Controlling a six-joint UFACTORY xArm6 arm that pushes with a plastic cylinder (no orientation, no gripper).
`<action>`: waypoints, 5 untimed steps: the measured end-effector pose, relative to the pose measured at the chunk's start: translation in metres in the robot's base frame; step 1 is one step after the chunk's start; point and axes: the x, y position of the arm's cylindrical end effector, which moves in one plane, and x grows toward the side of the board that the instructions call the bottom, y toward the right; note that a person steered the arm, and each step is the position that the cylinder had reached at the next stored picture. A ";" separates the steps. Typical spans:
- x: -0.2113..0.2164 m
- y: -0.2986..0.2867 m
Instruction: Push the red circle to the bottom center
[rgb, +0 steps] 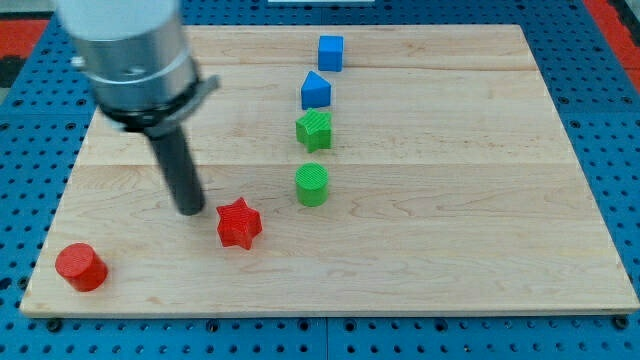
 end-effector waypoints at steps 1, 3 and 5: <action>0.021 0.025; 0.021 0.101; 0.004 -0.087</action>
